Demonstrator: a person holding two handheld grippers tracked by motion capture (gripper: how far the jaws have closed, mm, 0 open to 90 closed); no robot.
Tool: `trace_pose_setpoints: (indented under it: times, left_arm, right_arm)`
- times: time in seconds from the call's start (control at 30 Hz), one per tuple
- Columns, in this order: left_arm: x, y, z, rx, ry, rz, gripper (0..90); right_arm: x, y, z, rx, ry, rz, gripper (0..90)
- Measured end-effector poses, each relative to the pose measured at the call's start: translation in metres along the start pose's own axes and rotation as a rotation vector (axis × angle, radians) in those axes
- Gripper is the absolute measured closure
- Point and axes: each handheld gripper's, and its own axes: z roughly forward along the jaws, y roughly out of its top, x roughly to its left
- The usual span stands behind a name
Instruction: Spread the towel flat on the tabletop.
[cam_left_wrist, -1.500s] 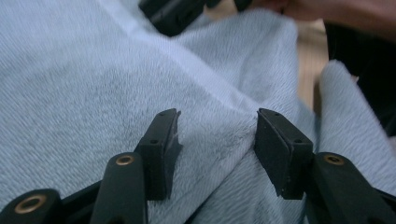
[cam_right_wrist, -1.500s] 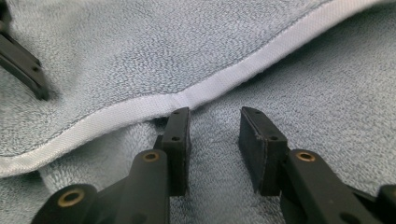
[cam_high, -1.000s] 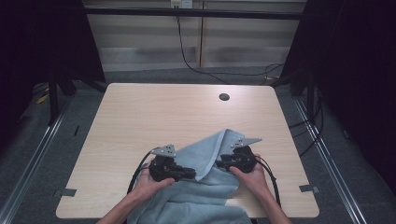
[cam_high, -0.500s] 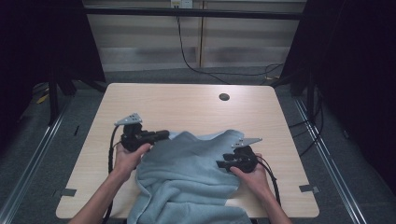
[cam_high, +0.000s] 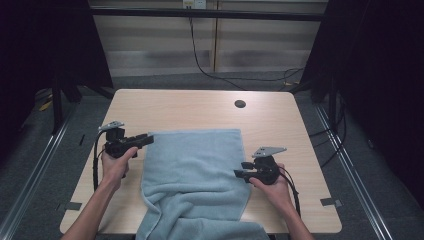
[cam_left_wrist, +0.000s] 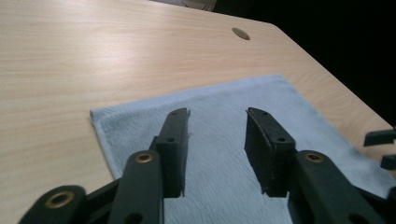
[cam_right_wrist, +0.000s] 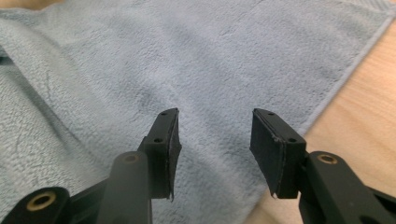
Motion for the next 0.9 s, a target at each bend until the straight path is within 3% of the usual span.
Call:
trace_pose_setpoints:
  times: [0.07,0.13,0.17,0.23,0.33,0.4,0.5,0.57,0.67,0.7,0.77,0.8,0.83,0.9]
  left_arm:
    - [-0.011,-0.009,-0.005,0.043,-0.056,0.04,61.4]
    - [-0.03,-0.029,-0.006,0.153,-0.136,0.121,67.5]
    - [-0.034,-0.036,-0.006,0.187,-0.134,0.15,70.0]
    - [-0.038,-0.054,-0.006,0.247,-0.155,0.165,71.7]
    - [-0.032,-0.072,0.001,0.325,-0.1,0.175,67.7]
    - [-0.024,-0.071,0.002,0.294,-0.097,0.151,70.8]
    - [-0.016,-0.064,0.01,0.26,-0.023,0.174,71.1]
    - [-0.009,-0.06,0.017,0.231,-0.013,0.167,71.9]
    - [-0.006,-0.052,0.026,0.229,0.028,0.179,72.3]
    - [-0.005,-0.052,0.028,0.211,0.041,0.181,72.2]
    - [-0.004,-0.051,0.03,0.191,0.075,0.192,72.3]
    - [-0.002,-0.049,0.029,0.2,0.107,0.213,72.3]
    - [-0.001,-0.048,0.028,0.206,0.147,0.229,72.3]
    - [0.005,-0.047,0.023,0.204,0.15,0.191,71.8]
  right_arm:
    - [0.002,-0.001,0.001,0.012,0.016,-0.009,52.2]
    - [0.005,-0.002,0.005,0.045,0.025,-0.012,52.4]
    - [0.007,-0.003,0.009,0.07,0.024,-0.014,52.5]
    - [0.006,-0.005,0.014,0.098,0.003,-0.026,53.6]
    - [-0.002,-0.003,0.018,0.069,-0.013,-0.008,52.7]
    - [-0.006,-0.003,0.019,0.055,-0.017,-0.002,54.6]
    - [-0.015,0.003,0.023,0.055,-0.025,-0.004,56.2]
    - [-0.019,0.006,0.027,0.057,-0.088,-0.053,57.1]
    - [-0.027,0.01,0.029,0.057,-0.101,-0.026,57.6]
    - [-0.029,0.01,0.029,0.053,-0.115,-0.041,58.5]
    - [-0.033,0.009,0.027,0.052,-0.113,-0.019,58.5]
    - [-0.034,0.009,0.025,0.047,-0.126,-0.013,49.7]
    - [-0.034,0.009,0.024,0.069,-0.178,-0.007,45.5]
    - [-0.032,0.005,0.018,0.031,-0.12,0.014,47.3]
